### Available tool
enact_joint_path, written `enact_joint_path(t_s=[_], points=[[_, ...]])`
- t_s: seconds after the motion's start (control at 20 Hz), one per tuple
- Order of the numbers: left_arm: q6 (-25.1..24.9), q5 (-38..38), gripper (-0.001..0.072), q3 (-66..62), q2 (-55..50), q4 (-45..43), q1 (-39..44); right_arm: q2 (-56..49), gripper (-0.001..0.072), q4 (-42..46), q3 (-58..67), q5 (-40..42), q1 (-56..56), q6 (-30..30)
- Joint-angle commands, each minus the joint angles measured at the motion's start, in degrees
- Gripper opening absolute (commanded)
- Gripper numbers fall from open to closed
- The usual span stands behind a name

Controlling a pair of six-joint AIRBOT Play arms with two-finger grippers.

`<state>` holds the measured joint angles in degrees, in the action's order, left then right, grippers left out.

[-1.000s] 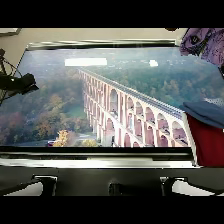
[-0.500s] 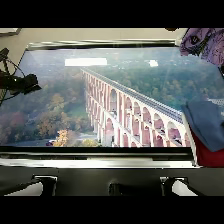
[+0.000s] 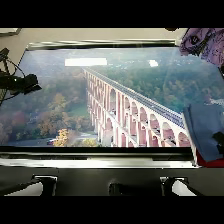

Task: Fold the clothes and pants, and hang the long-sleeved shirts on hangers.

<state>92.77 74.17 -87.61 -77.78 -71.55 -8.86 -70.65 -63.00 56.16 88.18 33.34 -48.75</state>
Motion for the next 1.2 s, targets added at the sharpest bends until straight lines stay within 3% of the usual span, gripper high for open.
enact_joint_path(t_s=[0.0, 0.1, 0.25, 0.3, 0.35, 0.4, 0.5, 0.6, 0.85, 1.15], points=[[0.0, 0.0, 0.002, 0.0, 0.0, 0.0, 0.0, 0.0, 0.0191, 2.2, -1.7, 1.0, 0.0, 0.4], [0.0, 0.0, 0.002, 0.0, 0.0, 0.0, 0.0, 0.0, 0.0338, 4.1, -1.5, 1.6, 0.0, -0.7], [0.0, 2.3, 0.0021, 0.0, 0.0, 0.0, 0.0, 0.3, 0.0357, -0.1, 2.7, -4.1, 0.0, -10.2], [0.0, 4.0, 0.002, 0.0, 0.0, 0.0, 0.0, 1.0, 0.0339, -4.6, 5.1, -8.0, -0.1, -14.1], [-0.1, 5.1, 0.002, 0.0, 0.1, 0.0, 0.0, 2.2, 0.0261, -10.3, 7.4, -13.0, -0.9, -17.4], [-0.4, 5.4, 0.002, 0.0, 0.4, 0.0, 0.0, 3.4, 0.0107, -16.5, 9.4, -19.0, -3.0, -21.1], [-3.5, 5.4, 0.0019, 0.0, 1.5, 0.0, 0.2, 4.8, 0.009, -25.6, 11.0, -27.6, -10.8, -29.1], [-6.1, 5.3, 0.0018, 0.6, 3.3, -0.3, 1.1, 4.9, 0.0034, -28.4, 11.0, -29.7, -21.3, -29.9], [-7.5, 3.1, 0.0018, 9.3, 11.2, -9.4, 7.4, 4.9, 0.0034, -29.6, 10.9, -32.1, -46.2, -28.6], [-7.3, 1.2, 0.002, 10.9, 14.0, -9.7, 8.8, 4.9, 0.0034, -29.5, 11.0, -31.8, -55.9, -27.3]])
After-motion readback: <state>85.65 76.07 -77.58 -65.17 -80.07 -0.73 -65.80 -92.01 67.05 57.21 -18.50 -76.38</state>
